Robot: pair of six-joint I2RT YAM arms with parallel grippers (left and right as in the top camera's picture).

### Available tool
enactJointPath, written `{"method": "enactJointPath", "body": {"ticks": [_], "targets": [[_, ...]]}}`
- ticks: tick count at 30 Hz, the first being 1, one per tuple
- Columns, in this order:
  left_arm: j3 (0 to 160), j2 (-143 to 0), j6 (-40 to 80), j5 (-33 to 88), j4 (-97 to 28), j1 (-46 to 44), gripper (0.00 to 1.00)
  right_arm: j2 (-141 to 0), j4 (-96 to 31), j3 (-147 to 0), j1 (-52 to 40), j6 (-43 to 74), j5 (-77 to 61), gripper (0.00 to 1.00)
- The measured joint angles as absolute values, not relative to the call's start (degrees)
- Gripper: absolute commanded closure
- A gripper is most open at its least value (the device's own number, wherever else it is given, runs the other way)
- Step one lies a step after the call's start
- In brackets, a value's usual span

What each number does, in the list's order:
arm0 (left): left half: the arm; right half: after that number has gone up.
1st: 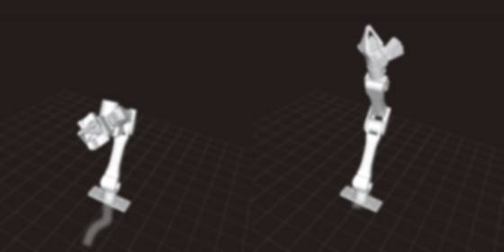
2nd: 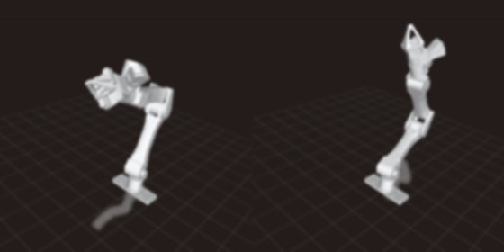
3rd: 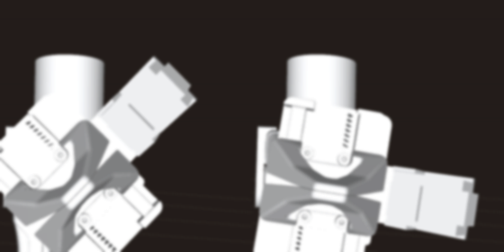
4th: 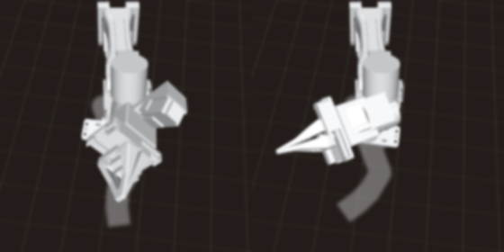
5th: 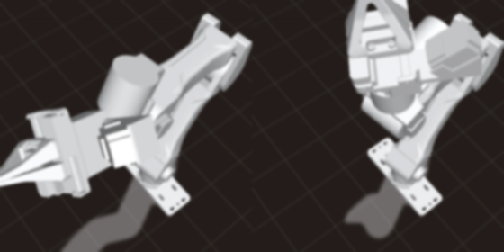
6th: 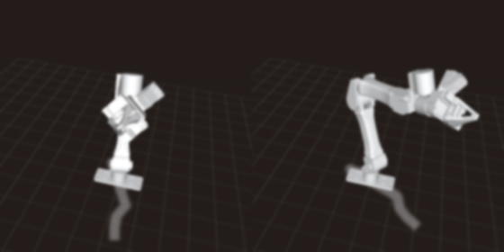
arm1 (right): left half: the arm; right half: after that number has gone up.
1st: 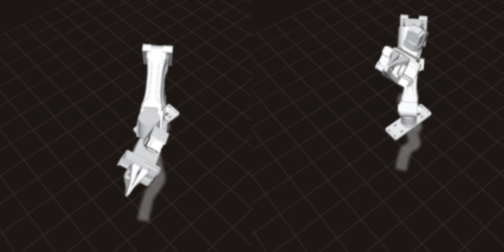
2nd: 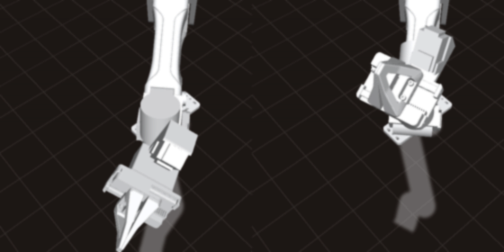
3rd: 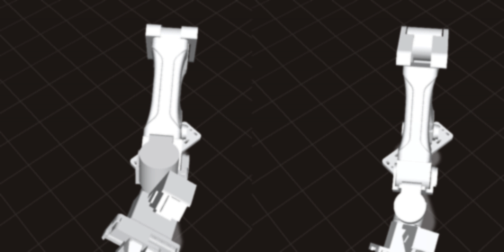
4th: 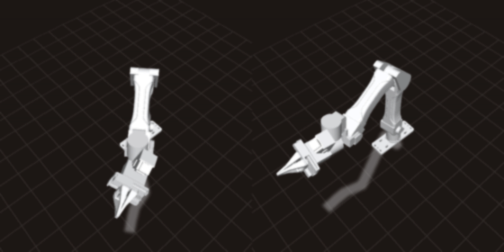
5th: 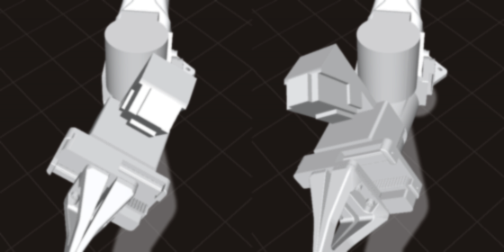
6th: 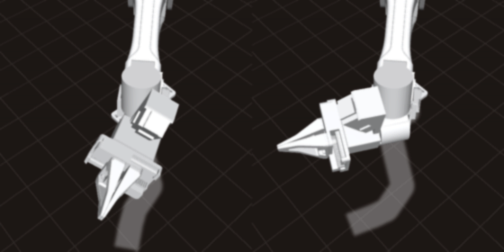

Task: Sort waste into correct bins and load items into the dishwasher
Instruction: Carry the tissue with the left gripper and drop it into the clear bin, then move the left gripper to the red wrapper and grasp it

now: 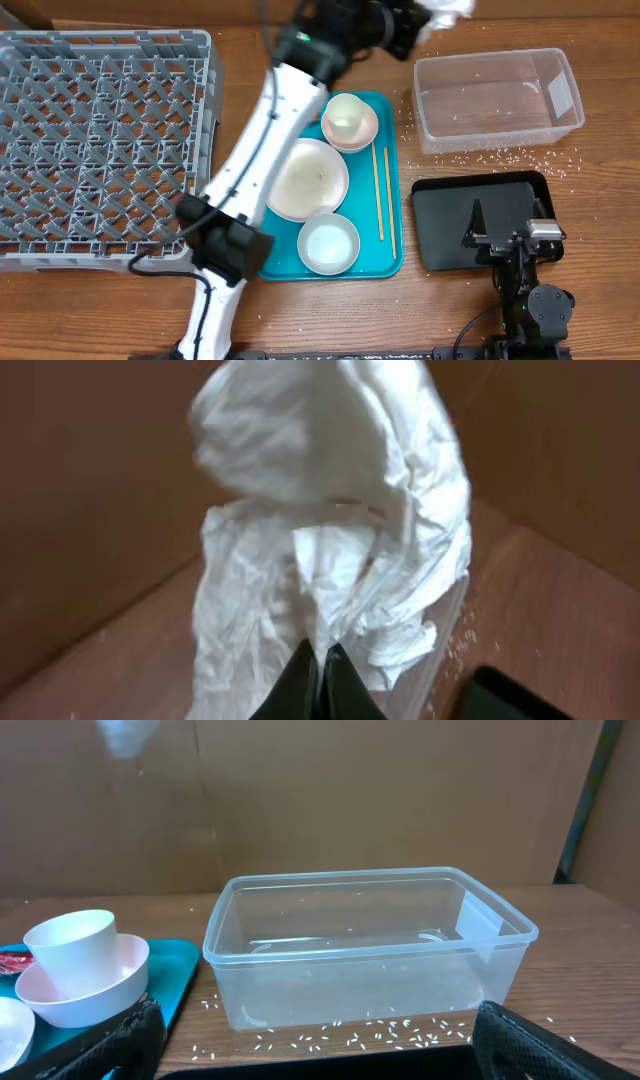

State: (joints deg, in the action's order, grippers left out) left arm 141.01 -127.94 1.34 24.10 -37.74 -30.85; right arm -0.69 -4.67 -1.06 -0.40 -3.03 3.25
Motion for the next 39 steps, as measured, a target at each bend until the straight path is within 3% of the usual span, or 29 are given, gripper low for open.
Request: {"method": "enactJointPath", "body": {"ticks": [9,12,14,17,24,26,30,34,39], "targets": [[141.0,-133.8,1.3,13.6,-29.5,-38.6,0.93,-0.7,-4.7,-1.1,-0.4,-3.0,3.2,0.0],[141.0,-138.3,1.5,12.3,-29.1,-38.5,0.75,-0.7,-4.7,-1.1,-0.4,-3.0,3.2,0.0],[141.0,-140.6,1.4,11.7,-29.2,-38.4,0.53,-0.7,-4.7,-1.1,-0.4,-3.0,3.2,0.0],[140.9,-143.3,1.6,11.7,-29.8,-38.2,0.4,-0.7,-4.7,-1.1,-0.4,-3.0,3.2,0.0],[141.0,-142.8,1.5,12.8,-32.7,-38.2,0.42,-0.7,-4.7,-1.1,-0.4,-3.0,3.2,0.0],[141.0,-141.6,1.5,12.6,-35.2,-37.9,0.36,-0.7,-4.7,-1.1,-0.4,-3.0,3.2,0.0],[141.0,-136.4,1.3,10.7,-43.3,-36.0,0.33,-0.7,-4.7,-1.1,-0.4,-3.0,3.2,0.0],[141.3,-128.2,1.2,5.8,-52.4,-30.9,0.26,-0.7,-4.6,-1.1,-0.4,-3.0,3.2,0.0],[143.0,-122.3,-0.8,2.1,-64.1,-19.8,0.27,-0.7,-4.7,-1.1,-0.4,-3.0,3.2,0.0]]}}
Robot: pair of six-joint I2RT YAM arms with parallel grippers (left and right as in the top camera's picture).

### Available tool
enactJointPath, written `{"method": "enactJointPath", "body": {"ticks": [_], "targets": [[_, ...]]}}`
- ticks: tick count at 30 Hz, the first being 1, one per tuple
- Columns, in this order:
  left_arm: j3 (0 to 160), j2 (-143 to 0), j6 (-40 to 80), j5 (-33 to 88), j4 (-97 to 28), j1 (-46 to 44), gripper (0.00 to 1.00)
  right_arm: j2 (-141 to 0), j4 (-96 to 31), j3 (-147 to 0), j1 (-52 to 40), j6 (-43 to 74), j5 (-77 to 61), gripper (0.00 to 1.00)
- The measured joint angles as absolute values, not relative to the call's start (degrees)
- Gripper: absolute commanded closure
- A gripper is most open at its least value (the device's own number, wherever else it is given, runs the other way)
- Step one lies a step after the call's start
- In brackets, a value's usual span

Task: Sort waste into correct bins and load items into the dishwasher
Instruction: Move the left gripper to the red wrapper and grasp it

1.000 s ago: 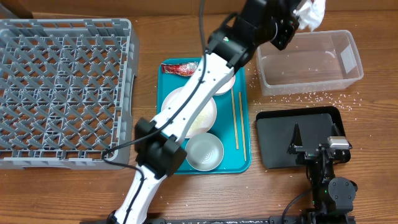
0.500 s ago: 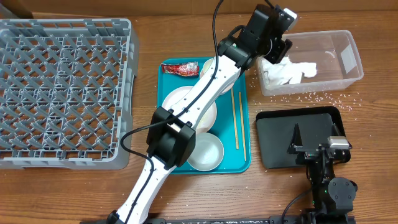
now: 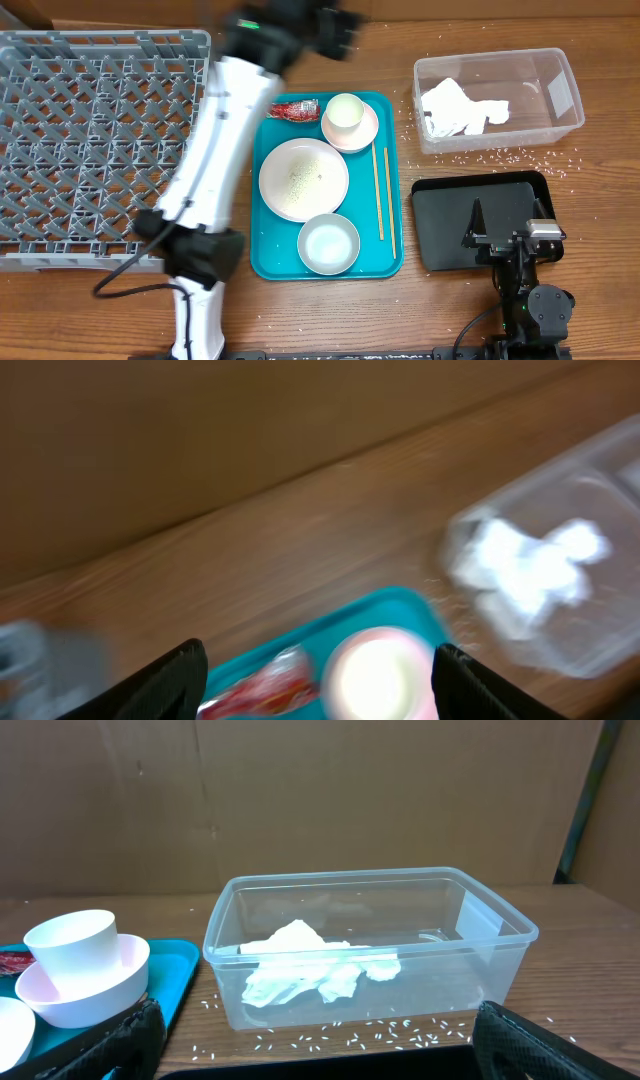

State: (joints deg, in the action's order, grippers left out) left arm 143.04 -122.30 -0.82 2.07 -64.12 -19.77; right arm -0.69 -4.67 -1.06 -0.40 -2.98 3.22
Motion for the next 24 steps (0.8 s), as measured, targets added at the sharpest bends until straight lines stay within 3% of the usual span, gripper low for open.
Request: {"method": "enactJointPath", "body": {"ticks": [4,12,16,20,24], "targets": [[143.2,-124.7,-4.6,3.9,-70.8,-12.9,0.29,-0.7,-4.7,-1.1,-0.4,-3.0,3.2,0.0],[142.7,-137.5,-11.3,6.7,-76.4,-11.2,0.24,-0.7,-4.7,-1.1,-0.4,-3.0,3.2,0.0],[142.6,-141.4,-12.3,6.9,-77.2,-11.1,0.39,-0.7,-4.7,-1.1,-0.4,-3.0,3.2,0.0],[142.6,-143.6,-7.4,7.1,-76.9,-11.1,0.45,-0.7,-4.7,-1.1,-0.4,-3.0,3.2,0.0],[142.6,-144.4,3.2,7.2,-76.7,-11.1,0.41,-0.7,-4.7,-1.1,-0.4,-3.0,3.2,0.0]]}}
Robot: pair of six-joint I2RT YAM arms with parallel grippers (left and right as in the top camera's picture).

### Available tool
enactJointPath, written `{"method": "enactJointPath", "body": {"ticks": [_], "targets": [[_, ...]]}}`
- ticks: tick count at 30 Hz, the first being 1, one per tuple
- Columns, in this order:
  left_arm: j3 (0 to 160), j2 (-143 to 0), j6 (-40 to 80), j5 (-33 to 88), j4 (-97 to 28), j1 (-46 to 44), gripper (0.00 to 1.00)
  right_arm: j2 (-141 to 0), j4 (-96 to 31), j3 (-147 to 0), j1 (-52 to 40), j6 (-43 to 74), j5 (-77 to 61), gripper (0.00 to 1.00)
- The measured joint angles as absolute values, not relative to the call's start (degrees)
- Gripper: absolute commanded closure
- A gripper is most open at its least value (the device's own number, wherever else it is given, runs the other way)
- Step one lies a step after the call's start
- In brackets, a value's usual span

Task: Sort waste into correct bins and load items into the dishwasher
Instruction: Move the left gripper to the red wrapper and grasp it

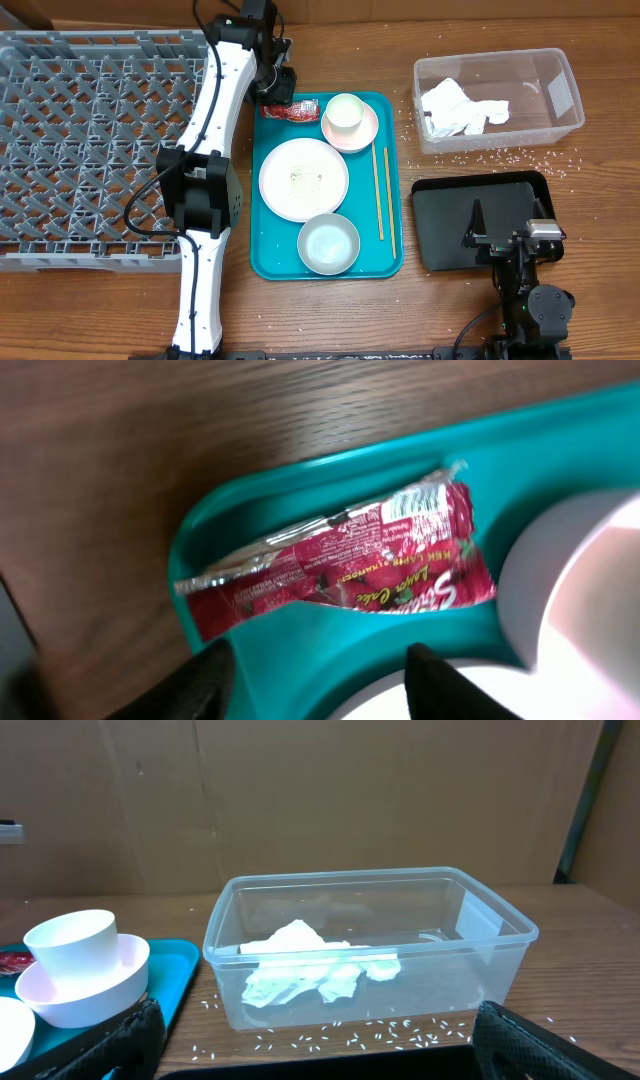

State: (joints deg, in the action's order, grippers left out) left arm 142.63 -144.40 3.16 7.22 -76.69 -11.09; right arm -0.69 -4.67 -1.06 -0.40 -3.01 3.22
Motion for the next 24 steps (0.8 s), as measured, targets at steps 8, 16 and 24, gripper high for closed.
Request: {"method": "enactJointPath", "body": {"ticks": [8,16,24], "targets": [[142.6,-144.4,27.6,7.3,-78.0,-11.1,0.36,-0.7,-4.7,-1.1,-0.4,-3.0,3.2,0.0],[141.1,-145.5,43.9,6.8,-76.1,-11.2,0.37,-0.7,-4.7,-1.1,-0.4,-3.0,3.2,0.0],[140.6,-149.7,48.6,6.6,-72.8,-11.2,0.47,-0.7,-4.7,-1.1,-0.4,-3.0,3.2,0.0]]}}
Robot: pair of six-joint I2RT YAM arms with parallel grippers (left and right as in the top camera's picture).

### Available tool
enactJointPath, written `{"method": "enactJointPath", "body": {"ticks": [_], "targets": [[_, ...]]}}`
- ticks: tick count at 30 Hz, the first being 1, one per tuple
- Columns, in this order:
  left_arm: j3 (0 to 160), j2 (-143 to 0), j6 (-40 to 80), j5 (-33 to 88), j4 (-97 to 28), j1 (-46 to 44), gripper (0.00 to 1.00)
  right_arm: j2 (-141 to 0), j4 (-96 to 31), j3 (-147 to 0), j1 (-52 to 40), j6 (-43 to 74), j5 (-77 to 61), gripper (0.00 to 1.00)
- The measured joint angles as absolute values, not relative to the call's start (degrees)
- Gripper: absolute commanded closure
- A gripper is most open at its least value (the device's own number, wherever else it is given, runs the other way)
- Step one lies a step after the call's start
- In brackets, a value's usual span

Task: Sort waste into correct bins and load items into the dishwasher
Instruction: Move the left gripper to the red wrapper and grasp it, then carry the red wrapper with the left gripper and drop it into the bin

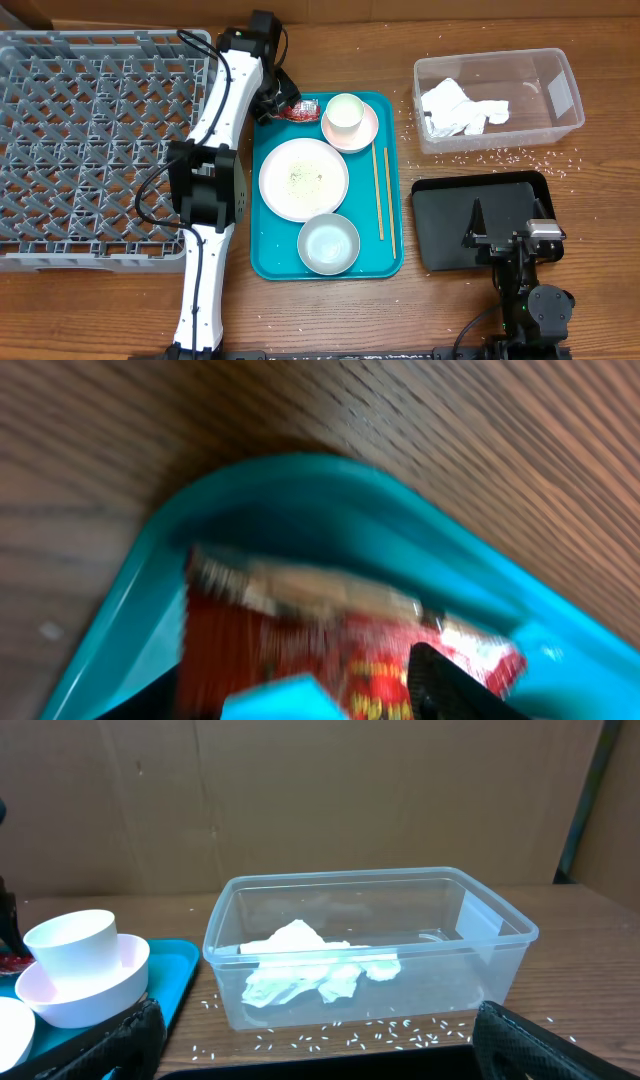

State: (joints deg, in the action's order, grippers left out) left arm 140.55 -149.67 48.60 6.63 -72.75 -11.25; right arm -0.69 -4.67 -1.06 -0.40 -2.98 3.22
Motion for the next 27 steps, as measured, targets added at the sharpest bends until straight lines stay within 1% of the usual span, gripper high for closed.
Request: {"method": "enactJointPath", "body": {"ticks": [4,5,6,7,8,21,27], "targets": [[140.5,-150.1,49.8,6.7,-70.4,-11.2,0.65,-0.7,-4.6,-1.1,-0.4,-3.0,3.2,0.0],[140.5,-150.1,49.9,6.7,-70.0,-11.2,0.72,-0.7,-4.7,-1.1,-0.4,-3.0,3.2,0.0],[140.5,-150.1,50.1,6.7,-69.8,-11.2,0.83,-0.7,-4.6,-1.1,-0.4,-3.0,3.2,0.0],[140.5,-150.1,50.2,6.7,-69.8,-11.2,0.91,-0.7,-4.6,-1.1,-0.4,-3.0,3.2,0.0],[140.5,-150.1,50.2,6.7,-69.8,-11.2,0.96,-0.7,-4.7,-1.1,-0.4,-3.0,3.2,0.0],[140.5,-149.3,46.9,11.4,-70.6,-10.6,0.96,-0.7,-4.6,-1.1,-0.4,-3.0,3.2,0.0],[140.6,-141.4,46.1,9.0,-65.5,-10.0,0.96,-0.7,-4.7,-1.1,-0.4,-3.0,3.2,0.0]]}}
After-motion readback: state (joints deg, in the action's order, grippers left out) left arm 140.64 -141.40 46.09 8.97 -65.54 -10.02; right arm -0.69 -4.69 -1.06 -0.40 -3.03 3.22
